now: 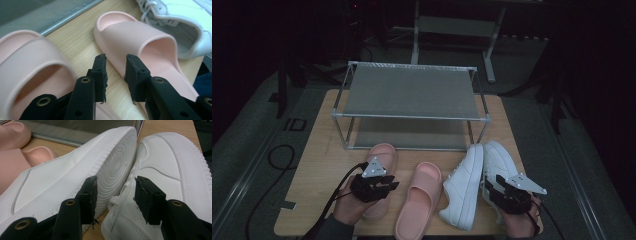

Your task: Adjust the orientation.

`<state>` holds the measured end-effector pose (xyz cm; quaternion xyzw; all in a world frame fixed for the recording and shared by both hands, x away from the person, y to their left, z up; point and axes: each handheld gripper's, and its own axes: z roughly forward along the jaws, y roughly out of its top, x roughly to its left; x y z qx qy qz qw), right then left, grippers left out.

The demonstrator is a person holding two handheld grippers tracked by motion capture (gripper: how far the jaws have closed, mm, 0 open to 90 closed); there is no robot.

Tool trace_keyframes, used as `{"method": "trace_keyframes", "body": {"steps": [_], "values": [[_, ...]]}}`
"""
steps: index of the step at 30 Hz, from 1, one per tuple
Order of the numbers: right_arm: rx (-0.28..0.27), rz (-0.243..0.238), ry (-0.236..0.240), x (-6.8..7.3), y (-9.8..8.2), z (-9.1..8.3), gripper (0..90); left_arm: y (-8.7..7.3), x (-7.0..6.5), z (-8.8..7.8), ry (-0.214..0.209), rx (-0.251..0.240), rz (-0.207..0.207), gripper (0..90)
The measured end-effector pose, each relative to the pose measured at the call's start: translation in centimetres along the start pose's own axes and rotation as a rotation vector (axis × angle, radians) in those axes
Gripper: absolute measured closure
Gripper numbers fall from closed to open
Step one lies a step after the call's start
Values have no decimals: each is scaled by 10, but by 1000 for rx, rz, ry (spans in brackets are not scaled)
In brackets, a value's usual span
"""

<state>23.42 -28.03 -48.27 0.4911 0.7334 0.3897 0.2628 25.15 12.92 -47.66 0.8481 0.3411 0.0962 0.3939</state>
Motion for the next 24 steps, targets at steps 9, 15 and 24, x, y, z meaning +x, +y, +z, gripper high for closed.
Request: {"method": "trace_keyframes", "body": {"steps": [9, 15, 24], "values": [[0, 1, -1, 0, 0, 0, 521, 4, -16, 12, -41, 29, 61, 792], [0, 2, -3, -1, 0, 0, 521, 5, -23, 17, -77, 39, 74, 866], [2, 10, -7, -3, 0, 1, 520, 6, -28, 25, -148, 49, 68, 882]]}}
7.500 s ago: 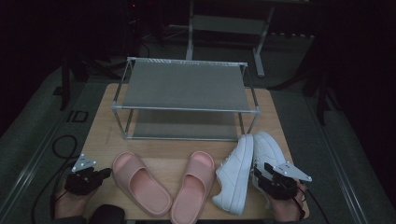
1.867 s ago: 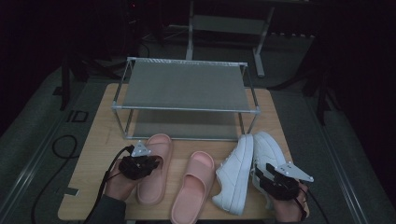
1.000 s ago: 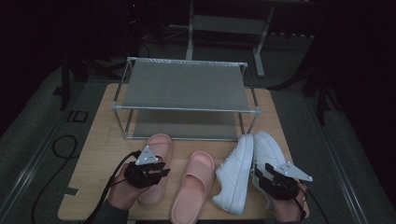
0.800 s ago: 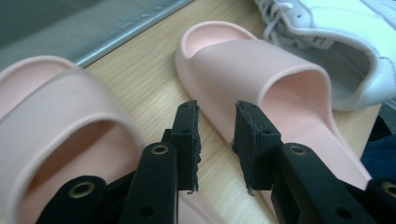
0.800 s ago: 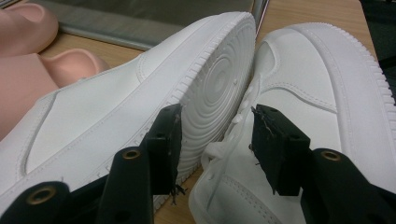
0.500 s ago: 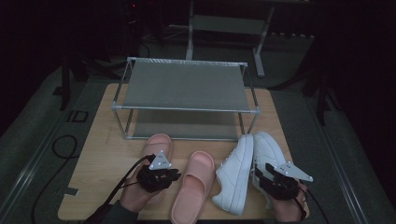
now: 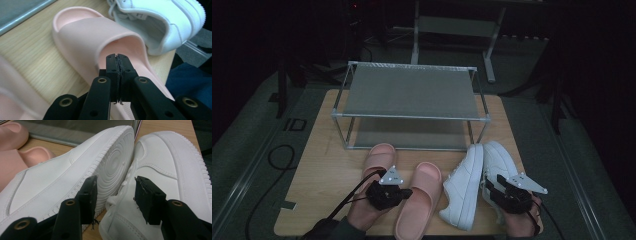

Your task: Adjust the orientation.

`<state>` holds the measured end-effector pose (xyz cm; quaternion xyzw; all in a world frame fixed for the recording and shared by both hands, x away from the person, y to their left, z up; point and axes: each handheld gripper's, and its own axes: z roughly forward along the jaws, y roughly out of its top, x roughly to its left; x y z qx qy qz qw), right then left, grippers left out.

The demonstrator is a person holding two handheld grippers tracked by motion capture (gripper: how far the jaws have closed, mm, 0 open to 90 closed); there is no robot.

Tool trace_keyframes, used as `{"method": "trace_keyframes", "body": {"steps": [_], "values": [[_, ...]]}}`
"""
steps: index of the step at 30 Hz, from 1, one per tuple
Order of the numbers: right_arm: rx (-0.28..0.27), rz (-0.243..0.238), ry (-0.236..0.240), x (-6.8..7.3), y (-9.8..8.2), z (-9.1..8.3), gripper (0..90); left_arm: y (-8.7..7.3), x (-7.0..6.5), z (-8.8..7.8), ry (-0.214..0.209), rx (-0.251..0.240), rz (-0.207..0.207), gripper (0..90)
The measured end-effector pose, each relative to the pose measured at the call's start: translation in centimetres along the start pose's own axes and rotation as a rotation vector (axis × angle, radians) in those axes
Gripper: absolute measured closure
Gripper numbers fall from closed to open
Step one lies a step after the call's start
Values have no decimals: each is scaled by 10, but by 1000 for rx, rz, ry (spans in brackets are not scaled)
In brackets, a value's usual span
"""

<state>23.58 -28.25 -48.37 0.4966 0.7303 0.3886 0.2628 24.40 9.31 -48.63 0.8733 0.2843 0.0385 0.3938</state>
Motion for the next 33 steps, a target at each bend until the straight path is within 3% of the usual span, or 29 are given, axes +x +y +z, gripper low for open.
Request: {"method": "trace_keyframes", "body": {"steps": [11, 33], "values": [[-3, -4, 2, 1, 1, 1, 519, 3, -9, 16, -32, 28, 22, 868], [-6, -5, -3, 0, 0, -2, 519, 2, -9, 27, -15, 47, 17, 874]]}}
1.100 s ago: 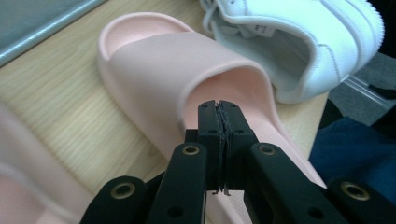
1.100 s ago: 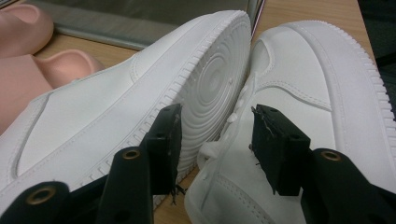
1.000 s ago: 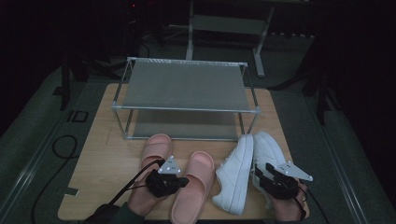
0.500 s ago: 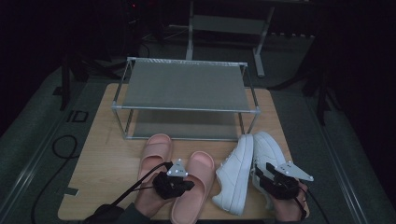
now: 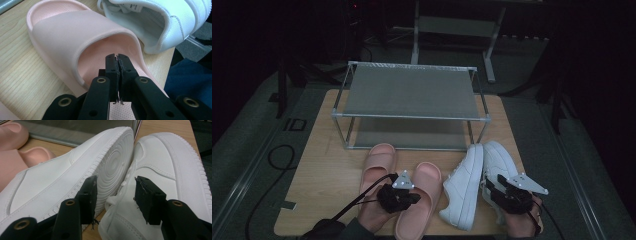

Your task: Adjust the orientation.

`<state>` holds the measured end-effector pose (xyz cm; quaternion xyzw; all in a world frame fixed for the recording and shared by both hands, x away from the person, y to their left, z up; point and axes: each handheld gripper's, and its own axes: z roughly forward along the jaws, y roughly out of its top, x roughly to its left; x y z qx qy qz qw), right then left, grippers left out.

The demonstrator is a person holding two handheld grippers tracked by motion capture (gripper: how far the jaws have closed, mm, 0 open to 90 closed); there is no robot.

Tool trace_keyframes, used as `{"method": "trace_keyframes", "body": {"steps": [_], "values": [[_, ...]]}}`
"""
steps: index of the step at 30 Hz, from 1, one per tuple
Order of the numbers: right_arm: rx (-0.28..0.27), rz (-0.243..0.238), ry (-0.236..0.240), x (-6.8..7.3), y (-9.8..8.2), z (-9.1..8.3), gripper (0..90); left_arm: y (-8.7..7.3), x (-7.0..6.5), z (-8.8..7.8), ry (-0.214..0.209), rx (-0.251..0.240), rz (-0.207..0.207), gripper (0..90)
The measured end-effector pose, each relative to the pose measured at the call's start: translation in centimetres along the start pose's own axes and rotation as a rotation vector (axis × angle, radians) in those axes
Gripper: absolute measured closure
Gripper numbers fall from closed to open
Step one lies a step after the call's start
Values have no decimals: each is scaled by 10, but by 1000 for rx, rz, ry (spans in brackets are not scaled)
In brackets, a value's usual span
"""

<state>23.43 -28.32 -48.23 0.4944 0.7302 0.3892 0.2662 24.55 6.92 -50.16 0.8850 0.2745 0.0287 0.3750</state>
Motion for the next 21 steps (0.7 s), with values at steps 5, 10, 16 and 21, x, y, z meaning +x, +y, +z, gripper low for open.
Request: {"method": "trace_keyframes", "body": {"steps": [5, 10, 16, 21], "values": [[-1, 4, -3, -1, 0, 0, 519, 0, 1, 3, 0, -2, -6, 876], [1, 1, 2, 0, -1, 0, 519, 0, 1, 5, 0, -2, -8, 882], [1, 2, 5, 0, -1, -1, 523, 1, 1, 8, -5, 0, -10, 884], [2, 1, 9, 0, -1, 0, 523, 2, 0, 11, -8, 2, -11, 883]]}}
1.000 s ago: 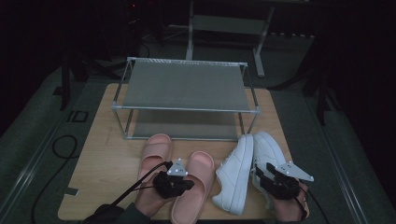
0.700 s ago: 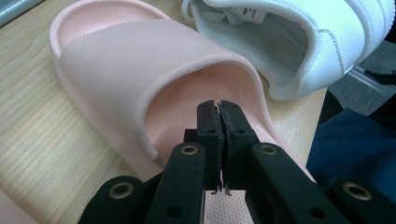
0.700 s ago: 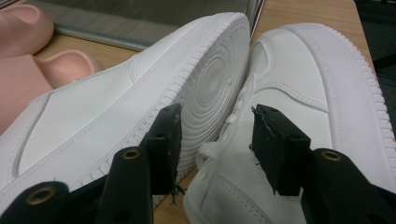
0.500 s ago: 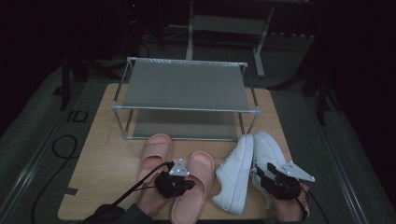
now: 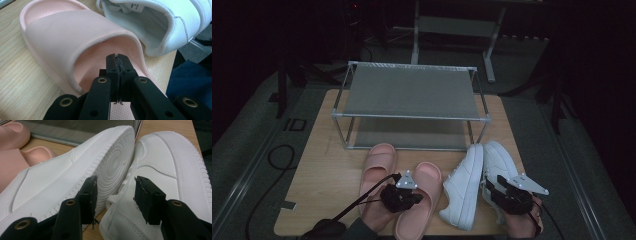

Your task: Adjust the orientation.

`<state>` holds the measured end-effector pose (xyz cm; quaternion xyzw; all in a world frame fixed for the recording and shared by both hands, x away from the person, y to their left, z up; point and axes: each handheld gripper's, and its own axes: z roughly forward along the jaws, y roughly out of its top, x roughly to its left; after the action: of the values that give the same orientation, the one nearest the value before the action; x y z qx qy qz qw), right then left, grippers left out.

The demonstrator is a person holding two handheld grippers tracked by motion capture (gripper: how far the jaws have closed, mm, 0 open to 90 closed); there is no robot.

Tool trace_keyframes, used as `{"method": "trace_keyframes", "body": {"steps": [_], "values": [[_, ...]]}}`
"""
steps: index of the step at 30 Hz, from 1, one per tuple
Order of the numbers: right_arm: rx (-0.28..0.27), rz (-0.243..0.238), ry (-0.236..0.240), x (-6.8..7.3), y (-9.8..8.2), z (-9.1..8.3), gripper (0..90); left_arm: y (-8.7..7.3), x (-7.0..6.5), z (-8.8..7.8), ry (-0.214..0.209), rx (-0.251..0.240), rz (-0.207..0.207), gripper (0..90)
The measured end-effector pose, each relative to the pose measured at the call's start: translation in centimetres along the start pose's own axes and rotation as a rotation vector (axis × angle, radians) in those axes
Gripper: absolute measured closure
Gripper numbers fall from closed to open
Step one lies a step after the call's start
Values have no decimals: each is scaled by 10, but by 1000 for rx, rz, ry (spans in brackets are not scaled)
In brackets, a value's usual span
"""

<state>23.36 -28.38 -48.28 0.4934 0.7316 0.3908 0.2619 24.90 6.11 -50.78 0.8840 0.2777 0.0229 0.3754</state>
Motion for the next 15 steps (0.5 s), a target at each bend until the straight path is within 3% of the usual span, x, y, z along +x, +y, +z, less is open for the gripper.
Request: {"method": "trace_keyframes", "body": {"steps": [8, 15], "values": [[-3, 4, -7, -1, 1, 0, 522, 3, -1, 5, -12, 4, 9, 884], [-2, -2, -3, 1, 1, 1, 522, 4, -1, 11, 28, 28, 14, 891]]}}
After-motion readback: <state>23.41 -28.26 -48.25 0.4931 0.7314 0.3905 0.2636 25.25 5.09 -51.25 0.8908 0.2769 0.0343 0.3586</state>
